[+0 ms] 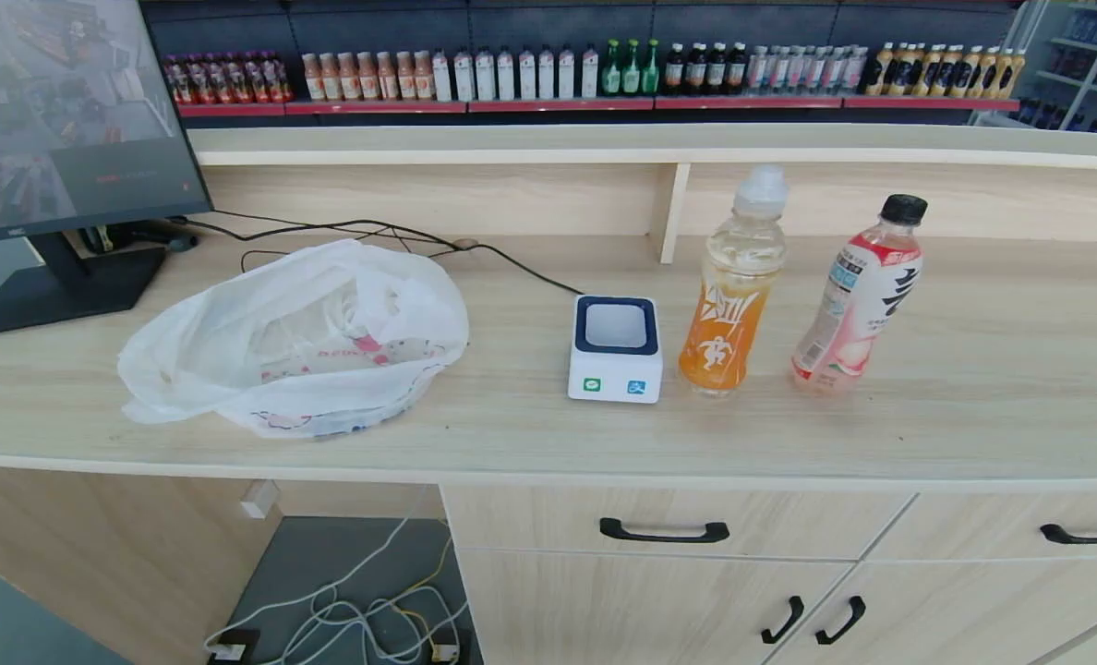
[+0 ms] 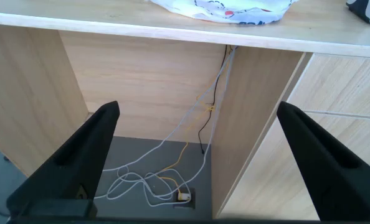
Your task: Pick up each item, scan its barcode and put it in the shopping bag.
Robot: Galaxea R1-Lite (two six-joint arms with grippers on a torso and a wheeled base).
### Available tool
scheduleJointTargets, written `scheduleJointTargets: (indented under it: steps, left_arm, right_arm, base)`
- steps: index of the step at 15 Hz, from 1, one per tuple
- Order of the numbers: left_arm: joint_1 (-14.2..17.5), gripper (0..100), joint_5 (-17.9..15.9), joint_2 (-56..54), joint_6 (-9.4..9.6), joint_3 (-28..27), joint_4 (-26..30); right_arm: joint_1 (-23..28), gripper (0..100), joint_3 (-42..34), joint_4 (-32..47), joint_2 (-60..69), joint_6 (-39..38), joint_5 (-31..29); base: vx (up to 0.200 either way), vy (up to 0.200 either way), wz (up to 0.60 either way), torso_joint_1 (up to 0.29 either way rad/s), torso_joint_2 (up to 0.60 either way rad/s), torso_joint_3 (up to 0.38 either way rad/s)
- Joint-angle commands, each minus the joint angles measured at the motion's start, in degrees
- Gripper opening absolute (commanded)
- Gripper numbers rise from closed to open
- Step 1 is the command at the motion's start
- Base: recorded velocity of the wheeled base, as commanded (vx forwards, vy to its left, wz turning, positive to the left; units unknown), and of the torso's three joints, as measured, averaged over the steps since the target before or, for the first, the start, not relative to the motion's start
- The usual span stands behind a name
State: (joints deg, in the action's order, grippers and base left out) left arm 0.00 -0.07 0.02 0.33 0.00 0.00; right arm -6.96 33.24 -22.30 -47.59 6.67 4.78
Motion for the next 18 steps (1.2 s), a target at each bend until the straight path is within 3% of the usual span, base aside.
scheduleJointTargets:
  steps: [1,4,7,9,10,11,13,18]
  left_arm:
    - [0.0,100,0.0,0.0,0.02,0.0,0.0]
    - [0.0,100,0.0,0.0,0.02,0.0,0.0]
    - [0.0,100,0.0,0.0,0.02,0.0,0.0]
    - [0.0,100,0.0,0.0,0.02,0.0,0.0]
    - [0.0,100,0.0,0.0,0.02,0.0,0.0]
    - [0.0,100,0.0,0.0,0.02,0.0,0.0]
    - [0.0,100,0.0,0.0,0.02,0.0,0.0]
    - [0.0,100,0.0,0.0,0.02,0.0,0.0]
  right_arm:
    - [-4.2,100,11.0,-1.4,-15.6,-0.2,-1.5]
    - [-11.0,100,18.2,-6.2,-25.3,-0.2,-7.6]
    - [-14.1,100,16.0,-17.3,-33.2,-0.4,-9.2]
    - [-14.6,100,11.8,-29.6,-37.6,-0.6,-8.9]
    - [-14.7,100,8.0,-44.9,-44.4,-2.5,-8.8]
    - [-15.1,100,6.5,-52.8,-47.9,-3.2,-9.1]
    - [-15.3,100,2.2,-62.4,-52.3,-3.4,-9.1]
    - [-15.5,100,-0.5,-62.7,-52.7,-3.1,-9.4]
  base:
    - [0.000,0.000,0.00,0.000,0.00,0.000]
    - [0.000,0.000,0.00,0.000,0.00,0.000]
    - [0.000,0.000,0.00,0.000,0.00,0.000]
    - [0.000,0.000,0.00,0.000,0.00,0.000]
    - [0.000,0.000,0.00,0.000,0.00,0.000]
    - [0.000,0.000,0.00,0.000,0.00,0.000]
    - [0.000,0.000,0.00,0.000,0.00,0.000]
    - [0.000,0.000,0.00,0.000,0.00,0.000]
